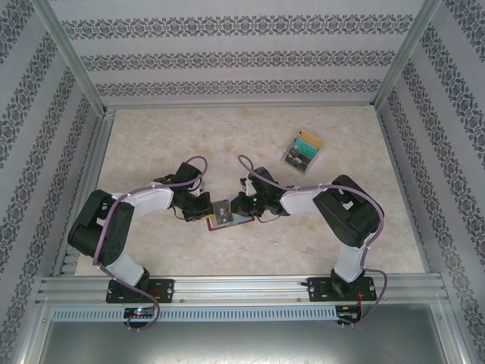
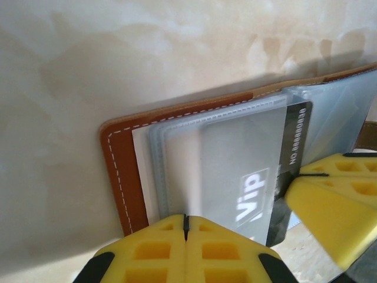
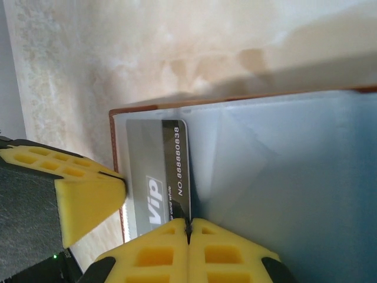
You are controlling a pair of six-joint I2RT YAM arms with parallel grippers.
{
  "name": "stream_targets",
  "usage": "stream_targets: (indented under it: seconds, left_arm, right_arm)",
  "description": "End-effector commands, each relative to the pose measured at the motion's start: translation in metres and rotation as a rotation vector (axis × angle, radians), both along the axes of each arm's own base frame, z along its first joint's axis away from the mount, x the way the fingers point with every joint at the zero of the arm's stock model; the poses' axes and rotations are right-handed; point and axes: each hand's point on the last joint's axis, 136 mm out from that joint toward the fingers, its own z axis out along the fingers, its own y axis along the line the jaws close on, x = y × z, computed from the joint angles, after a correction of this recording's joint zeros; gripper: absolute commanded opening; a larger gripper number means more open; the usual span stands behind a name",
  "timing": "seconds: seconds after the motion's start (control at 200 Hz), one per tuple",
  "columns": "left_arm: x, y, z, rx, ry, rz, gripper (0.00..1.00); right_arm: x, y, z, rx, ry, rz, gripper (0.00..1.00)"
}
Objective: Take the credit cards out of the card holder
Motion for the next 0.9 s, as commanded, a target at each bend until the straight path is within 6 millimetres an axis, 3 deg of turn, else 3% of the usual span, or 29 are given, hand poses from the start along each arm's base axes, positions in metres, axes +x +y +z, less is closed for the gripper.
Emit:
stream_targets:
  seconds: [0.0,0.31,0.545,0.615,0.684,0.729,0.894]
  left_arm:
    - [-0.010,0.007,-0.009,0.030,0.041,-0.019,0.00]
    - [-0.007,0.005,-0.002,0.022,0.028,-0.030,0.00]
    - [0.007,-0.001,0.031,-0.005,-0.047,-0.035,0.04]
    - [0.013,-0.003,0.045,-0.015,-0.079,-0.037,0.19]
    - [0.020,-0.006,0.063,-0.026,-0.120,-0.042,0.57]
    - [0.024,-0.006,0.075,-0.029,-0.148,-0.042,0.73]
    - [0.032,-0.005,0.110,-0.041,-0.235,-0.030,1.00]
  right_arm:
    - [0.003,-0.024,0.001,-0.031,-0.021,-0.023,0.00]
    - [0.007,-0.058,0.016,-0.051,-0.052,-0.021,0.00]
    - [0.010,-0.074,0.058,-0.069,-0.148,0.002,0.00]
    - [0.012,-0.085,0.072,-0.122,-0.196,0.018,0.00]
    - [0.016,-0.097,0.089,-0.182,-0.252,0.035,0.00]
    - [0.018,-0.105,0.098,-0.223,-0.284,0.047,0.00]
    - [0.034,-0.137,0.132,-0.346,-0.408,0.070,0.00]
